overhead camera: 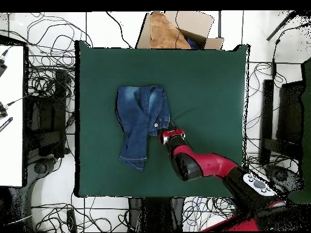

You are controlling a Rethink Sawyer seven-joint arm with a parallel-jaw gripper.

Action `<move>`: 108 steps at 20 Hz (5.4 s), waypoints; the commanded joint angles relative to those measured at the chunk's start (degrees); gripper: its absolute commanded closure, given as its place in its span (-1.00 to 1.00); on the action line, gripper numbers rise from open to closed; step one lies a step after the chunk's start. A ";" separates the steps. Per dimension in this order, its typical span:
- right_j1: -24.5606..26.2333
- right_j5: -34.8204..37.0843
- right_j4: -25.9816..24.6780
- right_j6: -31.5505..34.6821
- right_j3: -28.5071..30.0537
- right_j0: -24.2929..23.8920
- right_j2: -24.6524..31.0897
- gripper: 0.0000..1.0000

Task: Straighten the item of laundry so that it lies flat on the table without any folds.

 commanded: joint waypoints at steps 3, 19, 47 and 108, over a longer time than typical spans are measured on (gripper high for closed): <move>2.42 -4.98 4.70 10.59 -7.65 7.68 2.59 -1.00; -0.23 1.62 6.74 9.04 -7.64 10.62 -0.44 1.00; -31.36 46.44 17.53 0.49 7.59 6.96 -5.10 1.00; -65.40 74.44 43.65 -11.69 5.93 3.99 -2.12 1.00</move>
